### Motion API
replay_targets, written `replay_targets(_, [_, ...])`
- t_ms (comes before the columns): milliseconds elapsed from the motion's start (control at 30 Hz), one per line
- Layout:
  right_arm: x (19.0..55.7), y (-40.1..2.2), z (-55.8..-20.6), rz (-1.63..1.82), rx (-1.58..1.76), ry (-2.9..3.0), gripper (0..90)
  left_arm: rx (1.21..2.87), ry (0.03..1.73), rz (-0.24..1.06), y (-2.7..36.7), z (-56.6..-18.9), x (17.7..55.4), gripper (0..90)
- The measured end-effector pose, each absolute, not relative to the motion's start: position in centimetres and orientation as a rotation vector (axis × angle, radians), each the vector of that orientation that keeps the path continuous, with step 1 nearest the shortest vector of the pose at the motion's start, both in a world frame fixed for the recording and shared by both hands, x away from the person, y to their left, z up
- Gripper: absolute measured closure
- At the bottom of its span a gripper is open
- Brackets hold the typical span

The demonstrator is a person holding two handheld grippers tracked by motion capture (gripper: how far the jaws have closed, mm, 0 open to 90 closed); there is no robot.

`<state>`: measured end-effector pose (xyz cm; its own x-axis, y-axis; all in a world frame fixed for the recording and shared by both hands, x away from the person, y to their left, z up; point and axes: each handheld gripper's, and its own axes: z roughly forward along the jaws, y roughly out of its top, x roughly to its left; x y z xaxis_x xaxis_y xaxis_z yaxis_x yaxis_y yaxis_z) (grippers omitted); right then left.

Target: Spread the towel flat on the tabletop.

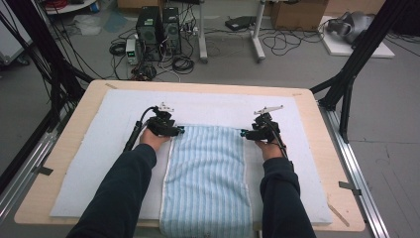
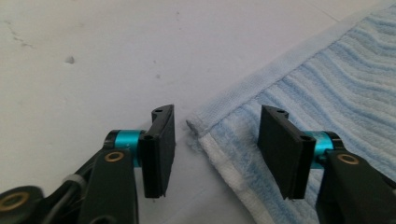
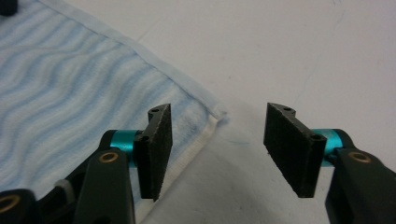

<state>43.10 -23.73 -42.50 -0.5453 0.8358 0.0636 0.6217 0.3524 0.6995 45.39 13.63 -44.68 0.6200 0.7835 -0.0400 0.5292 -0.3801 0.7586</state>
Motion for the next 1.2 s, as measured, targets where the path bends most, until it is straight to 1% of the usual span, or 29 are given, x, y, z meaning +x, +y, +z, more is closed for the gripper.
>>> replay_targets(100, [43.6, -23.3, -43.3, 0.971, 1.303, 2.335, 46.5, 2.078, 1.036, 0.456, 13.4, -44.6, 45.2, 53.3])
replay_targets(133, [43.7, -23.0, -43.6, 0.963, 1.300, 2.344, 46.8, 2.068, 1.032, 0.464, 13.4, -44.7, 45.1, 59.0])
replay_targets(167, [43.9, -22.6, -43.8, 0.962, 1.295, 2.355, 48.5, 2.062, 1.025, 0.464, 13.2, -44.7, 44.9, 73.0])
replay_targets(200, [44.0, -22.2, -43.9, 0.936, 1.275, 2.362, 49.9, 2.062, 1.034, 0.487, 12.9, -44.7, 44.7, 85.0])
replay_targets(233, [44.1, -21.7, -43.8, 0.922, 1.243, 2.368, 59.3, 2.069, 1.034, 0.498, 12.8, -44.6, 44.8, 85.7])
replay_targets(267, [44.2, -21.5, -43.7, 0.925, 1.215, 2.391, 73.2, 2.072, 1.038, 0.498, 12.8, -44.5, 44.9, 86.3])
replay_targets(300, [44.2, -21.3, -43.6, 0.917, 1.193, 2.410, 82.9, 2.062, 1.055, 0.505, 12.9, -44.5, 45.0, 86.6])
replay_targets(367, [44.5, -20.4, -43.2, 0.836, 1.144, 2.428, 86.9, 2.027, 1.091, 0.516, 13.4, -44.1, 45.4, 86.9])
replay_targets(500, [45.7, -19.7, -42.1, 0.856, 1.117, 2.379, 88.5, 1.936, 1.134, 0.542, 14.3, -42.8, 46.6, 86.8])
replay_targets(600, [46.8, -19.4, -41.3, 0.863, 1.111, 2.344, 88.6, 1.880, 1.130, 0.554, 14.6, -41.5, 47.5, 86.7])
replay_targets(767, [48.1, -19.2, -40.6, 0.891, 1.105, 2.276, 88.9, 1.860, 1.142, 0.568, 14.9, -41.0, 48.5, 86.7])
replay_targets(867, [48.2, -19.0, -40.6, 0.883, 1.101, 2.210, 88.8, 1.900, 1.132, 0.566, 14.9, -41.6, 48.6, 86.3])
replay_targets(900, [48.2, -18.9, -40.7, 0.868, 1.109, 2.188, 88.5, 1.906, 1.136, 0.587, 14.7, -41.8, 48.5, 84.6])
replay_targets(933, [48.3, -18.7, -41.0, 0.850, 1.116, 2.186, 85.5, 1.918, 1.144, 0.618, 14.4, -42.0, 48.4, 77.1])
replay_targets(967, [48.3, -18.6, -41.2, 0.802, 1.129, 2.170, 73.0, 1.905, 1.171, 0.617, 14.3, -42.2, 48.3, 60.8])
replay_targets(1000, [48.4, -18.6, -41.3, 0.798, 1.150, 2.160, 69.3, 1.896, 1.193, 0.610, 14.3, -42.2, 48.2, 51.2])
replay_targets(1067, [48.2, -19.0, -41.3, 0.846, 1.192, 2.158, 64.0, 1.899, 1.186, 0.628, 14.6, -42.2, 47.7, 47.8])
replay_targets(1100, [47.9, -19.0, -41.0, 0.858, 1.177, 2.175, 63.1, 1.899, 1.183, 0.628, 14.8, -42.2, 47.4, 47.4])
replay_targets(1167, [47.3, -19.3, -40.6, 0.912, 1.147, 2.181, 63.2, 1.916, 1.184, 0.624, 15.3, -42.2, 46.9, 48.0])
replay_targets(1200, [46.9, -19.5, -40.5, 0.941, 1.160, 2.196, 63.4, 1.928, 1.190, 0.614, 15.5, -42.3, 46.7, 50.2])
